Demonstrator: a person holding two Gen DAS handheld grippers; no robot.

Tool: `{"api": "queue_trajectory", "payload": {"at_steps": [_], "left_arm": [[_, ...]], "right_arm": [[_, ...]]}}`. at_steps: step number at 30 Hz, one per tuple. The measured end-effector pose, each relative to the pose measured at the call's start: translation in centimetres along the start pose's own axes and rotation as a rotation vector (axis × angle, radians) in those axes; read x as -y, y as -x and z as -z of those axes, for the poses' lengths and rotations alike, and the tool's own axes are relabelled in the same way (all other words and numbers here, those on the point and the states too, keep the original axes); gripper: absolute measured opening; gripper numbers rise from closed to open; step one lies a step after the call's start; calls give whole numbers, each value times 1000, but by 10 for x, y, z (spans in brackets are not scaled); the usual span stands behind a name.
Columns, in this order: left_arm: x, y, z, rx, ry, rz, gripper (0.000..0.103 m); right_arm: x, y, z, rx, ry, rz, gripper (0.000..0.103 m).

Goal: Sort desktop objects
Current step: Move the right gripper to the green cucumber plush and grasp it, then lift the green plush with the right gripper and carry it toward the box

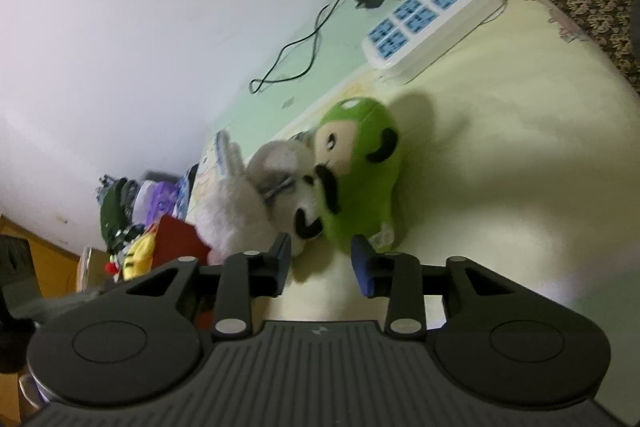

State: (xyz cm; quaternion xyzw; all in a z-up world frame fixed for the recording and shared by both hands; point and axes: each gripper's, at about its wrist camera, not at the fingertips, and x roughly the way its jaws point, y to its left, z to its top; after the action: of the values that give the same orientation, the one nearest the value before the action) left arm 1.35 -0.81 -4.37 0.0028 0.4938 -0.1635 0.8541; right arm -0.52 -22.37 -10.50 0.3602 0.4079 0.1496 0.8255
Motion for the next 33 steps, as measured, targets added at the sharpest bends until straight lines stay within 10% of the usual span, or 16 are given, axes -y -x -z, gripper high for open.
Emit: {"api": "queue_trajectory", "payload": {"at_steps": [13,33], "left_arm": [[24,-37,-20,14,-56,143,86],[25,-98,-39,-59,-64,115,78]], "right_arm": [[16,-26,-29,22,-44,31,59],[41,-80,-49,-84,-127,-53,59]]}}
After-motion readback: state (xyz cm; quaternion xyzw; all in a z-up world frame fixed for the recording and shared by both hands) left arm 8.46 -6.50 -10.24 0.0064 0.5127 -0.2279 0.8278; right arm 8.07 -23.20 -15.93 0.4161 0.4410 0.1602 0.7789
